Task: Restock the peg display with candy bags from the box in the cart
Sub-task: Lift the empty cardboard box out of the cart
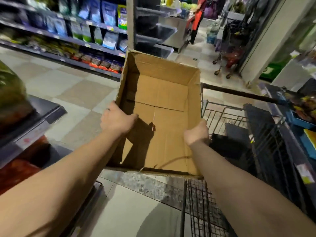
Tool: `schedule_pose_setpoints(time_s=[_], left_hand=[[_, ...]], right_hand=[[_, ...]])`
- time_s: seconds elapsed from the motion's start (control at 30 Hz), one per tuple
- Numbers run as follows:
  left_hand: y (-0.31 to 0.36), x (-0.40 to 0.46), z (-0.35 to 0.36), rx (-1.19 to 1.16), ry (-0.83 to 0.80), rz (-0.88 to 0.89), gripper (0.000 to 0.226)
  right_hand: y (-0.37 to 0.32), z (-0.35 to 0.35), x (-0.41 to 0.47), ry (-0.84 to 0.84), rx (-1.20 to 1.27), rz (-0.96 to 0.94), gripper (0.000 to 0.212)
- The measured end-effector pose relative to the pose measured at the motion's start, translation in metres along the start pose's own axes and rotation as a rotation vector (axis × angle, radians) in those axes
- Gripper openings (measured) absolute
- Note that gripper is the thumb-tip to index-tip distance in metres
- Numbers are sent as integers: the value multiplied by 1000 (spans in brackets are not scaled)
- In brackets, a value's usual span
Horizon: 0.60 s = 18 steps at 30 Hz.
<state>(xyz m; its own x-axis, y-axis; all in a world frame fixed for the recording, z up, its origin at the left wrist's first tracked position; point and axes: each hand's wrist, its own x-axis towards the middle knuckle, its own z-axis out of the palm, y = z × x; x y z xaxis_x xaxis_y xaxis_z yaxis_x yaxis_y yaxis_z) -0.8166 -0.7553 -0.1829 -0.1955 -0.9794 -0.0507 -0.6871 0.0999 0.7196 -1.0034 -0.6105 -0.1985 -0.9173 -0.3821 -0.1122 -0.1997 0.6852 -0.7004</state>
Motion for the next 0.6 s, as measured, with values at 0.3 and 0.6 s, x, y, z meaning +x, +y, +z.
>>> schedule_pose_setpoints(time_s=[0.3, 0.6], left_hand=[[-22, 113, -3, 50, 67, -129, 89], [57, 288, 60, 51, 94, -182, 83]], right_hand=[[-79, 100, 79, -130, -60, -72, 62], [-164, 145, 262, -180, -79, -68, 58]])
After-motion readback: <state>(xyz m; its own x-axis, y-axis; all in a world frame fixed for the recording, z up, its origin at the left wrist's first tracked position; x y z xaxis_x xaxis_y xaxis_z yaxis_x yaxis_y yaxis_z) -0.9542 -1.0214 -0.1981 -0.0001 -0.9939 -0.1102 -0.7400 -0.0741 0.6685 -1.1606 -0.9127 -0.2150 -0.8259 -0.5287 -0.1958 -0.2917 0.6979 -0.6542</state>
